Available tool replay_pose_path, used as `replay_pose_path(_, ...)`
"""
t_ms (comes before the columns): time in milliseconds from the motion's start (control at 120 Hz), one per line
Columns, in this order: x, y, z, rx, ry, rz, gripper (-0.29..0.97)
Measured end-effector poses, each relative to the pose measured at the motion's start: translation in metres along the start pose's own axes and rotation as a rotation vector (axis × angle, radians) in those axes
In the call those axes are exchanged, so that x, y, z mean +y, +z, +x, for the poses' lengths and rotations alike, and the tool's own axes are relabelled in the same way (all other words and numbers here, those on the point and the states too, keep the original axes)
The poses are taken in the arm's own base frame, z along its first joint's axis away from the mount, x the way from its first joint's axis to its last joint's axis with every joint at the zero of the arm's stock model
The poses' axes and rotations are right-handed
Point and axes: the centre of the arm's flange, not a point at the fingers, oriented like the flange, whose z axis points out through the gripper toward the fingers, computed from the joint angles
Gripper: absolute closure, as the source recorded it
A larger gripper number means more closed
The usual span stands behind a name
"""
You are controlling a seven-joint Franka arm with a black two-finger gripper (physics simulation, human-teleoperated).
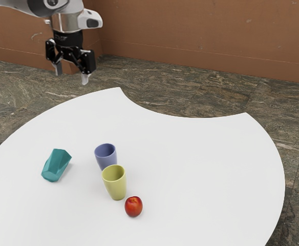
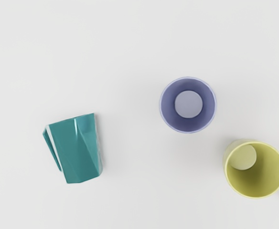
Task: Place the left cup onto the right cup
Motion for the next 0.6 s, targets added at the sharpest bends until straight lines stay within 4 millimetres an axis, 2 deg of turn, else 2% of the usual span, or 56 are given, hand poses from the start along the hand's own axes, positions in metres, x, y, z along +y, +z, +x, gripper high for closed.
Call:
replay_pose_path(108, 0.005, 0.002, 0.002, 0.004, 0.006, -0.002, 0.0)
replay_pose_path(267, 0.002, 0.011, 0.014, 0.023, -0.007, -0.001, 0.0)
replay_pose_path(600, 0.011, 0.069, 0.06, 0.035, -0.101, -0.012, 0.0)
